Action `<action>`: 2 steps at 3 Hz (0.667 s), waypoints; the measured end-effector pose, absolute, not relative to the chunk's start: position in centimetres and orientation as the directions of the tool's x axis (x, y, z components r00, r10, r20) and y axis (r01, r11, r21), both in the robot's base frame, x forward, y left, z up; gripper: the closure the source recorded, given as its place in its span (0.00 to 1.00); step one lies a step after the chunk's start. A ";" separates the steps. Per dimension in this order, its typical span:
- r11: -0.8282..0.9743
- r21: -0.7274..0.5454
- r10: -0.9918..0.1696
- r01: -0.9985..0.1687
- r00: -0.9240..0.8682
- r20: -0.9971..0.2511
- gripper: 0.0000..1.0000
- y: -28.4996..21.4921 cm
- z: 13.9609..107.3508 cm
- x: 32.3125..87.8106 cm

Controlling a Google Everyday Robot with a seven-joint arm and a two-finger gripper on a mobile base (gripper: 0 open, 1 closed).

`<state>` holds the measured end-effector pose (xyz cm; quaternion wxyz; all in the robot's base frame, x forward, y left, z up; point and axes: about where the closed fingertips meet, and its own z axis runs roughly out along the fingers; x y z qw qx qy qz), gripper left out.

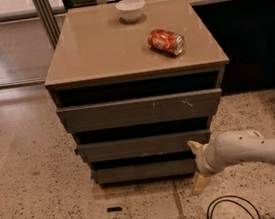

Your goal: Open middle drawer

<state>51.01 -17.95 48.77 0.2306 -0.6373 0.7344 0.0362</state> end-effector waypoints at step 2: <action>0.054 -0.254 -0.901 -0.966 0.063 -0.429 0.00 -10.2 46.3 58.0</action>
Offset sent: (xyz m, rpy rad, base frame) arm 0.1187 0.1385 -0.0341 0.0824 -0.0375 0.2627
